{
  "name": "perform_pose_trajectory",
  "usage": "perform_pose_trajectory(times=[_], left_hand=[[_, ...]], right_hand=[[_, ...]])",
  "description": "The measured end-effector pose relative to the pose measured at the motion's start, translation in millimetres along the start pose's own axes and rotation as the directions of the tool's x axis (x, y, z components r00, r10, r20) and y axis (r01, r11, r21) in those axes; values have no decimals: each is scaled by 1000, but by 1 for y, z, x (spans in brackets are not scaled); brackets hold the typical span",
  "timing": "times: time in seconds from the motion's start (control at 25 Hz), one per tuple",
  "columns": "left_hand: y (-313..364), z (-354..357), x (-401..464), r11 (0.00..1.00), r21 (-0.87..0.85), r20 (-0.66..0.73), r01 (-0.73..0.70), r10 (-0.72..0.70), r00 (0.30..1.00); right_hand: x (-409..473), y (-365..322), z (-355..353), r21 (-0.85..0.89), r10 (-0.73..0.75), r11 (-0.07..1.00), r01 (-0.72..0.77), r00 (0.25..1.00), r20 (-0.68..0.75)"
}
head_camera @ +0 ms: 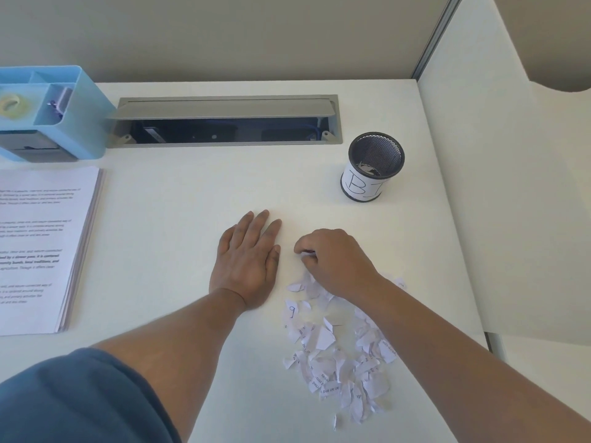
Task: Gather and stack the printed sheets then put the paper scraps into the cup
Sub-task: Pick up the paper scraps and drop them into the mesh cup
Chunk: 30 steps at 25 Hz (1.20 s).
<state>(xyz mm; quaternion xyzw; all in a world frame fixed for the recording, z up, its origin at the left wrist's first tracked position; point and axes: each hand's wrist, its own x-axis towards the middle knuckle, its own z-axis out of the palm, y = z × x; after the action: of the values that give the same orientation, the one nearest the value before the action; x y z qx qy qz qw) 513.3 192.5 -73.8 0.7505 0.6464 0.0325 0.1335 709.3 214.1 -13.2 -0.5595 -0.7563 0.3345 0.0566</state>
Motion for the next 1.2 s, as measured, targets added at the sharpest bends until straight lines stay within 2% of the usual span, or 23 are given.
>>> perform_pose_trajectory(times=[0.12, 0.24, 0.36, 0.44, 0.6, 0.76, 0.96, 1.04, 1.12, 1.2], left_hand=[[0, 0, 1, 1000, 6, -1, -1, 1, 1000], [0, 0, 0, 1000, 7, -6, 4, -4, 1000], [0, 0, 0, 1000, 6, -6, 4, -4, 1000], [1, -2, 0, 1000, -5, -4, 7, -7, 1000], [0, -2, 0, 1000, -10, -4, 2, -3, 1000], [-1, -1, 0, 1000, -16, 0, 6, -6, 1000], [0, -2, 0, 1000, -10, 8, 7, -7, 1000], [1, -3, 0, 1000, -5, 10, 7, -7, 1000], [1, -3, 0, 1000, -4, 14, 8, -8, 1000], [1, -4, 0, 1000, -11, 14, 9, -9, 1000]], right_hand=[[-6, 1, -26, 171, 60, 985, -32, 986, -159], [-3, 5, -68, 263, 96, 965, 5, 925, -368], [12, 11, -110, 218, 131, 976, -17, 842, -523], [25, 18, -125, 171, 140, 984, -51, 815, -562], [45, 29, -129, 65, 167, 986, -156, 834, -525], [47, 33, -126, 63, 197, 979, -192, 844, -499], [32, 23, -122, 95, 125, 992, -86, 810, -573], [21, 15, -116, 138, 96, 990, -22, 826, -555], [11, 11, -101, 169, 84, 986, -8, 891, -447], [-1, 10, -80, 151, 84, 987, -49, 968, -235]])
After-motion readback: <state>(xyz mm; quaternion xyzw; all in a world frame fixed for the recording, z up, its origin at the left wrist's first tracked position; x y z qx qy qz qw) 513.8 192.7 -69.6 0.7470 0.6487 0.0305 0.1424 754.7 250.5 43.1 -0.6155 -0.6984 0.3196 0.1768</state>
